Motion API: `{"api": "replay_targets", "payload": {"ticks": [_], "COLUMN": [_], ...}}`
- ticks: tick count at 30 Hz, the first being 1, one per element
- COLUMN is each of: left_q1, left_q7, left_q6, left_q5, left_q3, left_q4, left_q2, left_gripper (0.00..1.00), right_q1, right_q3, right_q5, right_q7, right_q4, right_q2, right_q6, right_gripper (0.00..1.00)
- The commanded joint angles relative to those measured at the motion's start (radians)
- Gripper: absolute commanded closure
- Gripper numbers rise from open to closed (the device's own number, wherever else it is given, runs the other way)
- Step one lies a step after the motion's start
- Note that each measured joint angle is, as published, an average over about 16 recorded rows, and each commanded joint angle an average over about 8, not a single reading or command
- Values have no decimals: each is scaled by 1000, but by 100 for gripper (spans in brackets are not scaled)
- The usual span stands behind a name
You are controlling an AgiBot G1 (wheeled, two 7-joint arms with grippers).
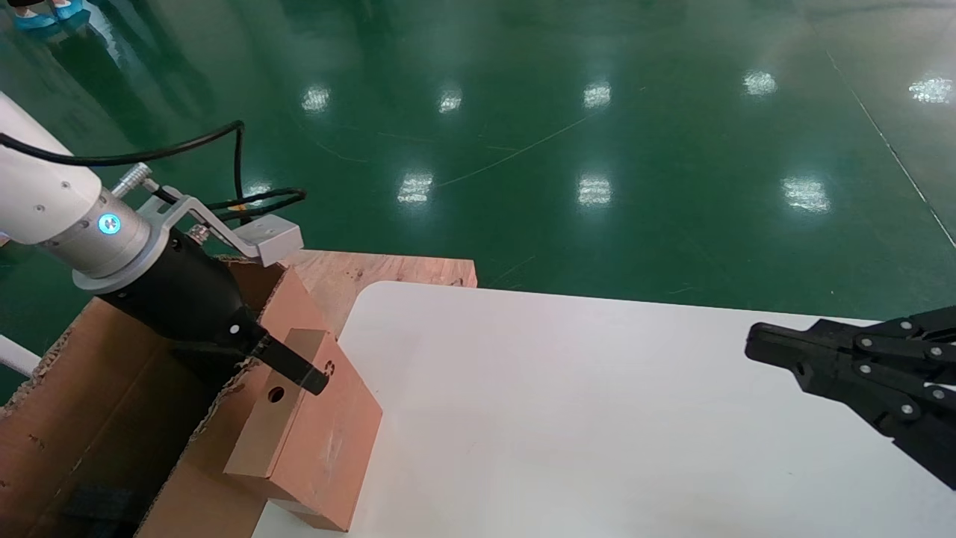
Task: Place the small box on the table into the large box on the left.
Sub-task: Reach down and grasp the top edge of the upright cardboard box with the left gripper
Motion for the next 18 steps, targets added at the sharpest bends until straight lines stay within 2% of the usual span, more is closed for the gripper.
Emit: {"api": "replay_targets", "payload": {"ticks": [1,18], "left_q1": [1,22], "left_q7": [1,16], "left_q6": [-2,-1], "left_q5": [-2,-23], "left_q3": [5,37], "left_q4": [3,52], "left_q2": [2,26], "left_gripper": [0,0], "right_q1": [0,0], "right_q3": [0,0], "right_q5": [0,0], "right_q7": [0,0], "right_q4": [0,0], "right_q2": [0,0], "right_q6": [0,0], "right_gripper": [100,100]}}
